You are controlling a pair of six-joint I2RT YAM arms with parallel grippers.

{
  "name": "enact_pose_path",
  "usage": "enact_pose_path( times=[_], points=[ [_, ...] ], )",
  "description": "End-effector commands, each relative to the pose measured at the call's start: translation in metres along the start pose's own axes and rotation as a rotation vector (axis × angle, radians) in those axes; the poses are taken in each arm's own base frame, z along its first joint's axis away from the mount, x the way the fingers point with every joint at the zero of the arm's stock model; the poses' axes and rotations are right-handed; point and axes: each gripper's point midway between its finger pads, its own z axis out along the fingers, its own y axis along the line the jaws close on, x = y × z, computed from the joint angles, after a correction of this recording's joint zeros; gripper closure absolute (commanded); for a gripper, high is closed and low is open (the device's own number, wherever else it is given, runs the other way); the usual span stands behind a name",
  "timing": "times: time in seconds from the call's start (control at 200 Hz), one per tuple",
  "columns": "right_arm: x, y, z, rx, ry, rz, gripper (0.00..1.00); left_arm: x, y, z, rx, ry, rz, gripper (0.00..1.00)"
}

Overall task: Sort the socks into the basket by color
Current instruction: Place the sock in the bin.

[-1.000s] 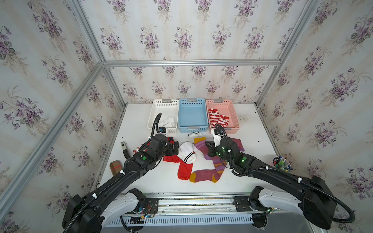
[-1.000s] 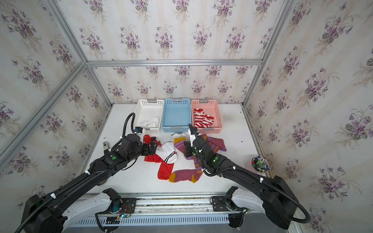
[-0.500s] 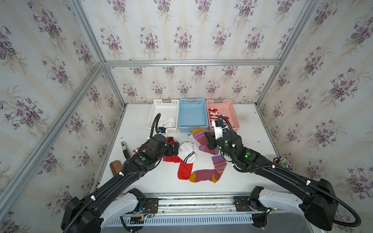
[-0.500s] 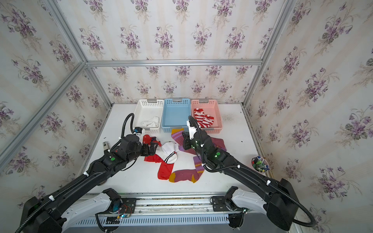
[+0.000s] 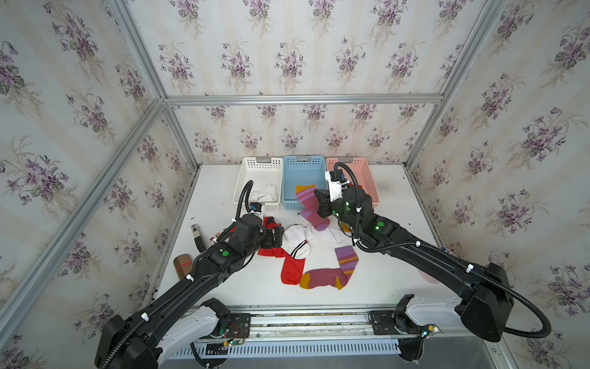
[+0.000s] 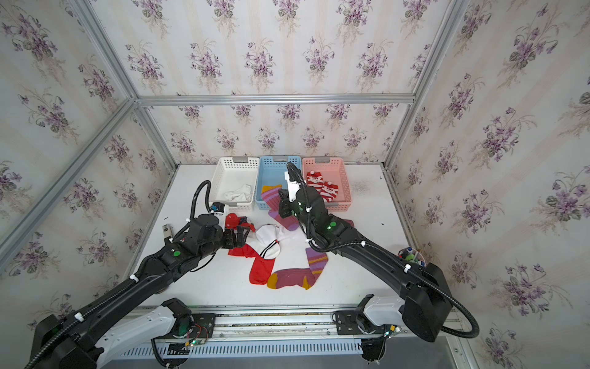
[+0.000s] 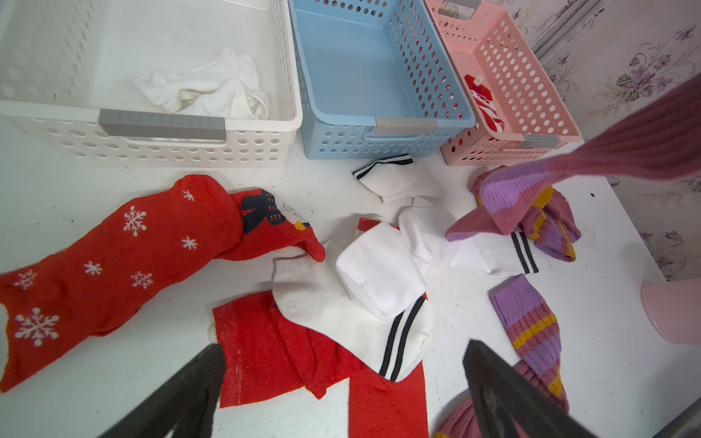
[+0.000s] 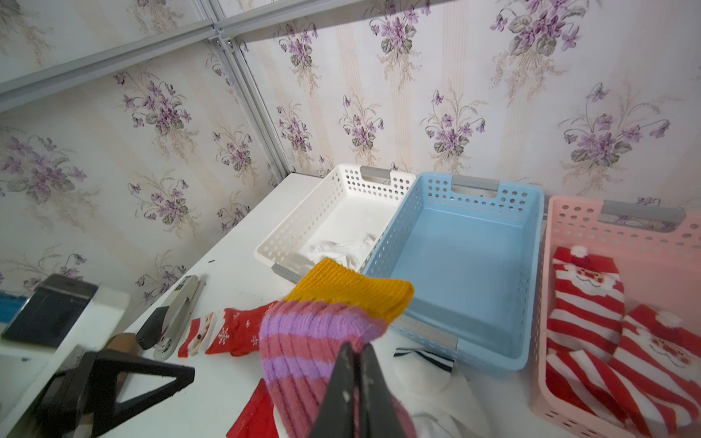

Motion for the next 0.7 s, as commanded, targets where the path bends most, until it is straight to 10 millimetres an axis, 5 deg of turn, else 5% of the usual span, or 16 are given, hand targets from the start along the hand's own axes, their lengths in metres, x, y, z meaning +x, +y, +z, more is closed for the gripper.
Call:
enact_pose_path(
  times=[0.0,0.395,0.694],
  points=[
    [-0.024,0.001,0.01,-0.009,-0.062,-0.01,0.93,0.001,0.0,-0.001,0.003,0.004,-0.011,0.01],
    [-0.084,-0.005,0.065,-0.019,-0.135,-0.018,0.94,0.005,-0.001,-0.001,0.012,0.015,-0.013,0.01],
    [-0.085,-0.025,0.127,0.0,-0.09,-0.001,0.95,0.007,-0.001,0.0,0.015,0.024,-0.003,0.01]
  ],
)
